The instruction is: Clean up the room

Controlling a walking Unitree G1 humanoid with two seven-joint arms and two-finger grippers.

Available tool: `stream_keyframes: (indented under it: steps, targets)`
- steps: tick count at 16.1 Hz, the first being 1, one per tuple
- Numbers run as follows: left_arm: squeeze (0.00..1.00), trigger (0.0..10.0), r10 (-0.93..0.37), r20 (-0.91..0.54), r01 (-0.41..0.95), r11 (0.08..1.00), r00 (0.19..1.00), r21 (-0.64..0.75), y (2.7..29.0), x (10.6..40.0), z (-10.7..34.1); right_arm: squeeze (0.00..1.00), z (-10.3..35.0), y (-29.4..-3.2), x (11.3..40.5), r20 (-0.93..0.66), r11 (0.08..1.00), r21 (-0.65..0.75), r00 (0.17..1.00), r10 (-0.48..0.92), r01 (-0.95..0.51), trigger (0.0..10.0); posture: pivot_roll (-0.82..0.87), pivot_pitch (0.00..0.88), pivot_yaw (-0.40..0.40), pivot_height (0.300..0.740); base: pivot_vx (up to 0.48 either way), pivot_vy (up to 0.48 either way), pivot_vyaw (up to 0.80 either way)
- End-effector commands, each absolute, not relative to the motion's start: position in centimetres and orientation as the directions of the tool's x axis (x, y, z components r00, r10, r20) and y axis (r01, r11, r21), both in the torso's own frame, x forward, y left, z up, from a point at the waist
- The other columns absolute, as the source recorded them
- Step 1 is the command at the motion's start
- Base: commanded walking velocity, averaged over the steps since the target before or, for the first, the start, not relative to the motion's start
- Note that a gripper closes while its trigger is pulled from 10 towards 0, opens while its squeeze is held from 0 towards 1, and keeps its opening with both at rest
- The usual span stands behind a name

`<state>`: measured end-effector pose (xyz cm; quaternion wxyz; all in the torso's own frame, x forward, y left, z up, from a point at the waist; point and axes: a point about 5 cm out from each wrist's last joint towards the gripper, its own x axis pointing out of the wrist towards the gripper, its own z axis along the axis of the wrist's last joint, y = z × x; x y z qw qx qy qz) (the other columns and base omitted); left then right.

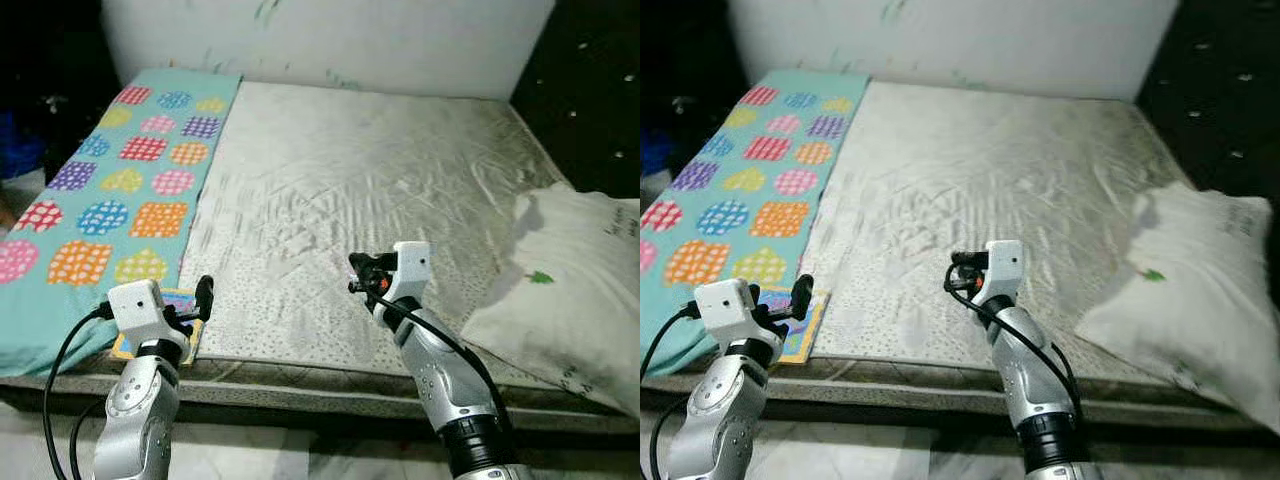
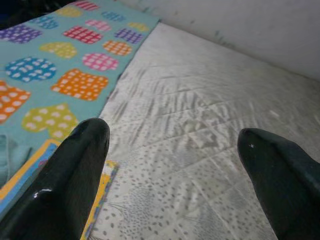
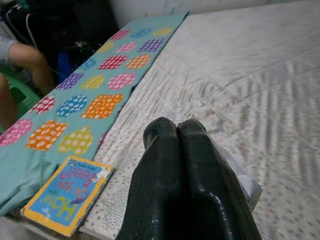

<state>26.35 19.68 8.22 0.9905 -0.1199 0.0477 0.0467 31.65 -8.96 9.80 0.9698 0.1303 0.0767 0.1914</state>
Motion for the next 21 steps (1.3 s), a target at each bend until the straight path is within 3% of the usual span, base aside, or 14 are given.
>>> stream_keyframes:
  steps: [1, 7, 14, 21]
  targets:
    - [0.0, 10.0, 0.084, -0.114, -0.108, 0.968, 0.99, -0.227, 19.63, 26.34, 8.08, 0.0, 9.94, -9.12, 31.76, -0.096, 0.898, 0.274, 0.919, 0.382, -0.345, 10.0, -0.07, 0.035, -0.048, 0.74, 0.337, 0.0, 0.0]
    - [0.0, 10.0, 0.077, -0.126, -0.103, 0.969, 0.989, -0.222, 19.53, 26.31, 7.93, 0.0, 9.83, -9.15, 31.76, -0.1, 0.901, 0.275, 0.922, 0.373, -0.335, 10.0, -0.07, 0.036, -0.045, 0.74, 0.306, 0.0, 0.0]
    - [0.0, 10.0, 0.091, -0.14, -0.126, 0.956, 0.986, -0.265, 19.61, 26.39, 7.76, 0.0, 9.94, -9.01, 32.04, -0.097, 0.901, 0.273, 0.922, 0.374, -0.337, 10.0, -0.06, 0.038, -0.042, 0.74, 0.0, 0.0, 0.0]
    - [0.0, 10.0, 0.084, -0.141, -0.12, 0.955, 0.986, -0.271, 19.5, 26.44, 7.76, 0.0, 9.96, -8.94, 32.16, -0.095, 0.9, 0.265, 0.92, 0.381, -0.345, 10.0, -0.06, 0.033, -0.046, 0.74, 0.0, 0.289, 0.0]
